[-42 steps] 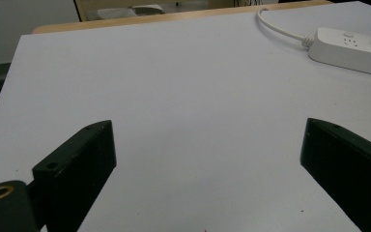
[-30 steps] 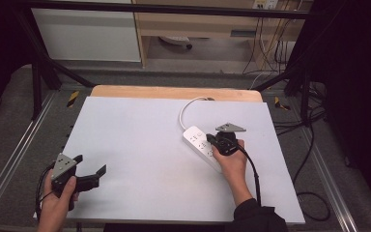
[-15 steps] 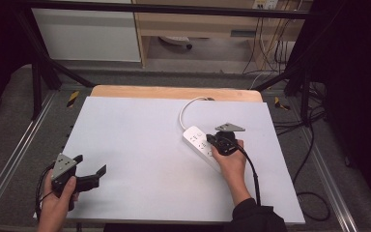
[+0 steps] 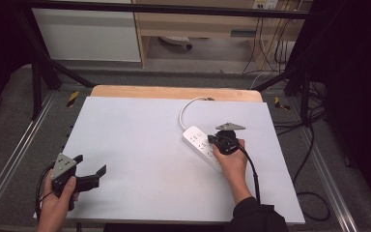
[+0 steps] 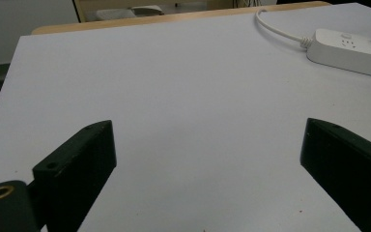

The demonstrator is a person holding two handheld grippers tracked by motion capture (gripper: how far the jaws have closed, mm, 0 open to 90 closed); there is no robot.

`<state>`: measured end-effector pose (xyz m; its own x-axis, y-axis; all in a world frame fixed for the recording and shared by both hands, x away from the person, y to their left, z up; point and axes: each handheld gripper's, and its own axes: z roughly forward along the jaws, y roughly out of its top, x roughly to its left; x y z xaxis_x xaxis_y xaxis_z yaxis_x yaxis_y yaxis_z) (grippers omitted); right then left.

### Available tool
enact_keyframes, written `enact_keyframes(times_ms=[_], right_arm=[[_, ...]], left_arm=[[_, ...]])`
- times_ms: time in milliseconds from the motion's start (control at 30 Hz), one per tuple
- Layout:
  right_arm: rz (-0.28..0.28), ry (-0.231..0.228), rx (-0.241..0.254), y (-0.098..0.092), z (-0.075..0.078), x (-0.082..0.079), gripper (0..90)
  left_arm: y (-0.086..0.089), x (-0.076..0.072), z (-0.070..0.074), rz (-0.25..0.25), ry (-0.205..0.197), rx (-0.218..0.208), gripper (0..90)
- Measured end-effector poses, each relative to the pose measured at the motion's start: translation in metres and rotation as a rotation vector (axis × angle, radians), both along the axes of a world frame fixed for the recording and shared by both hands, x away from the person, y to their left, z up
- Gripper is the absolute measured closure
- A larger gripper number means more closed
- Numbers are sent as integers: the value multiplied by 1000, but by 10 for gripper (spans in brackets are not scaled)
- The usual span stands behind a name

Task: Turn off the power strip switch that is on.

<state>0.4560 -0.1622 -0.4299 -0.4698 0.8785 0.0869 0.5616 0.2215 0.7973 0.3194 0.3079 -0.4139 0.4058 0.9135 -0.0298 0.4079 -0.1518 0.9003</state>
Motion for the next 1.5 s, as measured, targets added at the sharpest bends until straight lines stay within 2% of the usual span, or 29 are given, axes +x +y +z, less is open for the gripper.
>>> enact_keyframes(times_ms=[433,533,733,1300,1500], right_arm=[[3,18,-12,1,1,2,900],[7,14,-36,4,2,3,900],[8,18,-31,6,0,4,900],[7,11,-38,7,-2,5,900],[7,-10,-71,10,-2,3,900]], left_arm=[[0,0,0,-2,-1,-5,55],[0,0,0,-1,0,-4,56],[0,0,0,-1,0,-5,56],[0,0,0,-1,-2,-4,58],[0,0,0,-4,1,-2,58]])
